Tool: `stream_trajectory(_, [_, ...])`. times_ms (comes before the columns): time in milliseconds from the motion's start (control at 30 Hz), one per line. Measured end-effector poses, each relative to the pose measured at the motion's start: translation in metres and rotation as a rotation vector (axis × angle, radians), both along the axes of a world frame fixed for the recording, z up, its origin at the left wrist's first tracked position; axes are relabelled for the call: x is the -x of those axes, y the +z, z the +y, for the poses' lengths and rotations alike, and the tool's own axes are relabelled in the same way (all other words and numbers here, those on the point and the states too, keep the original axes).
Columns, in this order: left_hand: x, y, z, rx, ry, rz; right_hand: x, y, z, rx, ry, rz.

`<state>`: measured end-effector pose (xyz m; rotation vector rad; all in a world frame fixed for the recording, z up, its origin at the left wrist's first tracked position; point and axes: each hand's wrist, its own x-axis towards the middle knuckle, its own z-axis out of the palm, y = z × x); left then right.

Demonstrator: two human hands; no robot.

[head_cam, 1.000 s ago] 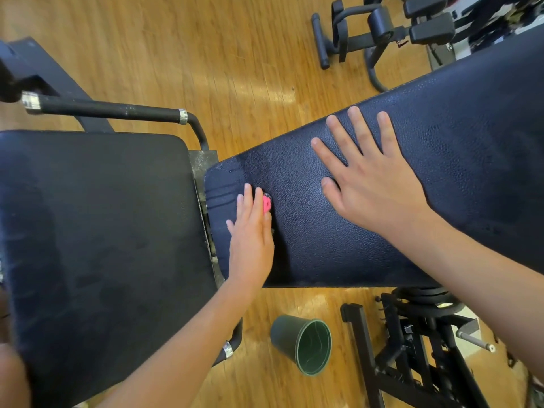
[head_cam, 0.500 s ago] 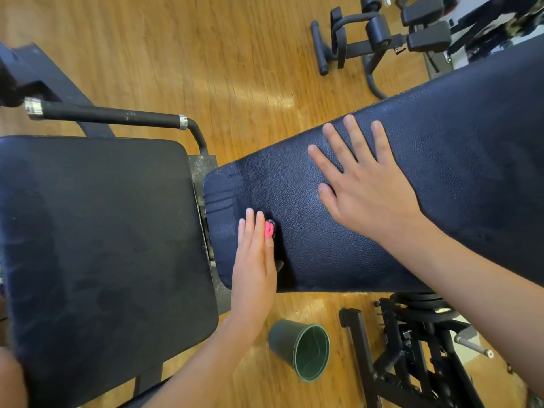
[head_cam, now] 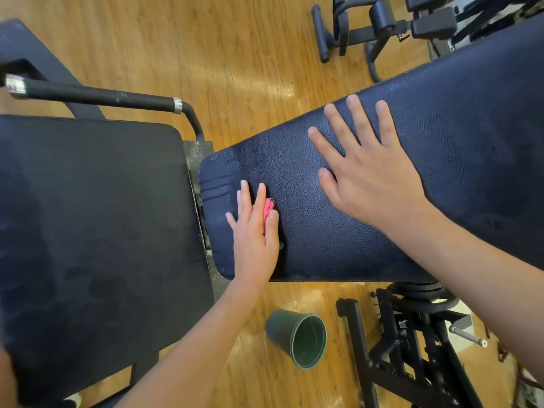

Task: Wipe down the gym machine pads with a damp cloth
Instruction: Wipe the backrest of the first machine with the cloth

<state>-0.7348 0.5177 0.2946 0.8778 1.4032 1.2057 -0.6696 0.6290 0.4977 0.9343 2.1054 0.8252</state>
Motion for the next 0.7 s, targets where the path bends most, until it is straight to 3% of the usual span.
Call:
stream_trajectory(500, [0.009, 0.015, -0.034, 0.051, -0.007, -0.041, -0.001, -0.002, 0.000, -0.022, 0.020, -0.002])
stream_trajectory(700, [0.007, 0.020, -0.036, 0.035, -0.161, 0.033, 0.001, -0.002, 0.000, -0.023, 0.016, 0.008])
